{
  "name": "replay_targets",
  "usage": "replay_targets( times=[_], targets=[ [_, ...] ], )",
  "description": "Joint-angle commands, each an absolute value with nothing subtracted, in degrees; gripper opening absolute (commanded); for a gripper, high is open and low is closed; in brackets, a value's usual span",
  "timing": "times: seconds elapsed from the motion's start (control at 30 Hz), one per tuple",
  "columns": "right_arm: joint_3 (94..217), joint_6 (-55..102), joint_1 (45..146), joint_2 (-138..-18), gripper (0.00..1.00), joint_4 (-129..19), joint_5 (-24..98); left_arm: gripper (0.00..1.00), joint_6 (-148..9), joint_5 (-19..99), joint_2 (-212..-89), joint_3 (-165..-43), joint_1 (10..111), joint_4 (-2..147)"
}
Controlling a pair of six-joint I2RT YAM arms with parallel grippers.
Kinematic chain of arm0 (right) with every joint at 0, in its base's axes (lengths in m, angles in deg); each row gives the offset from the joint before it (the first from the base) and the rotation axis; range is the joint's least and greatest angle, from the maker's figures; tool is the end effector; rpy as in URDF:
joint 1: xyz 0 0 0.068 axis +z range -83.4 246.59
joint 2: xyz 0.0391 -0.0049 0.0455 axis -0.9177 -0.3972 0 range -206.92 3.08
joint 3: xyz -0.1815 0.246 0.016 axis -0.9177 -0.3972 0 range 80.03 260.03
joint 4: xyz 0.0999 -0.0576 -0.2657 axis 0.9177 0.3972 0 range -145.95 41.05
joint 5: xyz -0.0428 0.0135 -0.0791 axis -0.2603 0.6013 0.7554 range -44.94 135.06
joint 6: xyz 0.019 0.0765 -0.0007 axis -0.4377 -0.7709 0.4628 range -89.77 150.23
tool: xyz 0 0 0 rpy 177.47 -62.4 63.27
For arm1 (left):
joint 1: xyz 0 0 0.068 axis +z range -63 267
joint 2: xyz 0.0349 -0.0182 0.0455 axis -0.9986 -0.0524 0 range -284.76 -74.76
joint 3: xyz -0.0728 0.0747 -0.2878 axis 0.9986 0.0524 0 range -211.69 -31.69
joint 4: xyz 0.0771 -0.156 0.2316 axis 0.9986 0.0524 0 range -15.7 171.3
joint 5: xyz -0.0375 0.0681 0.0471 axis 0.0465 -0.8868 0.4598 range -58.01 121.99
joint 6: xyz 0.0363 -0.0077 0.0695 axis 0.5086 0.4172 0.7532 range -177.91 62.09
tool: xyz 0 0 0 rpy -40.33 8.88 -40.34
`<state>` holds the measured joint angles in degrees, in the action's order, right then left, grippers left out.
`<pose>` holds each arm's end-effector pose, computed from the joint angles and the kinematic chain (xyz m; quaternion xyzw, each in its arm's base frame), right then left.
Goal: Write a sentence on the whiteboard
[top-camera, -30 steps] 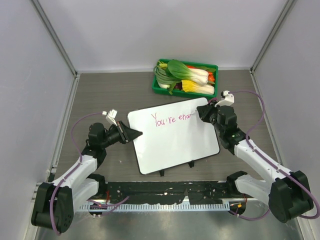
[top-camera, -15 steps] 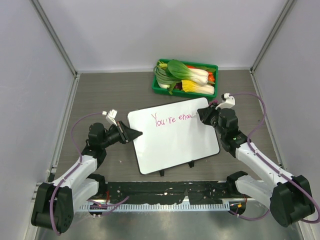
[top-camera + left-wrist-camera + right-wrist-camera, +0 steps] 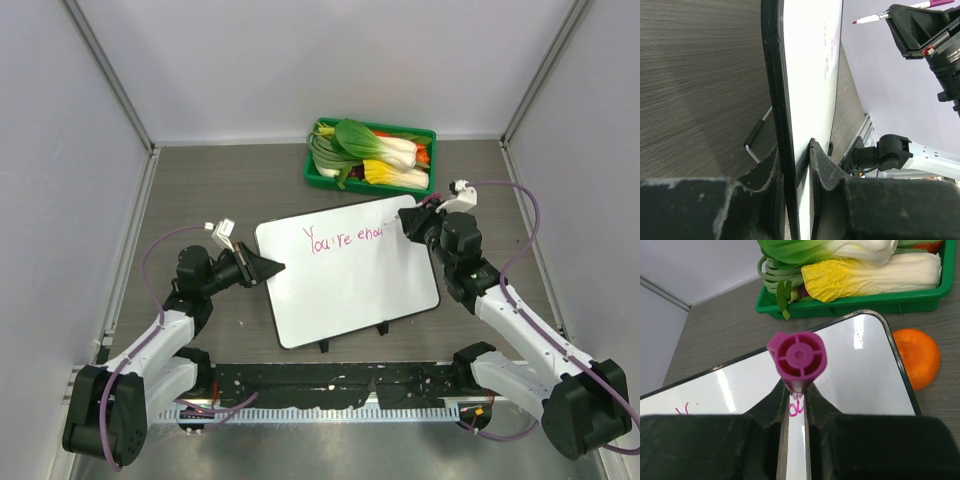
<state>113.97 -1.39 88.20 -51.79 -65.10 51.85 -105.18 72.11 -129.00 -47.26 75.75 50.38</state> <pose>0.2491 0.0900 0.2864 0.1048 0.7684 0.2410 0.5836 0.2067 -0.0854 0.1987 -0.0309 0.7722 -0.5173 0.3675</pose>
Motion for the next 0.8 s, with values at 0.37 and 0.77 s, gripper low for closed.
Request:
replay_targets(
  times=[0.37,0.77],
  targets=[
    [115.98,-1.24,87.34,-55.45,0.01,-68.52,55.78,0.0,-93.16,64.33,-129.78,-46.72,75.92,56.55],
    [114.57,-2.03,87.07,-57.04,0.01,-70.89,53.5,0.0,-93.16,64.33,-129.78,-46.72,75.84,56.55]
  ],
)
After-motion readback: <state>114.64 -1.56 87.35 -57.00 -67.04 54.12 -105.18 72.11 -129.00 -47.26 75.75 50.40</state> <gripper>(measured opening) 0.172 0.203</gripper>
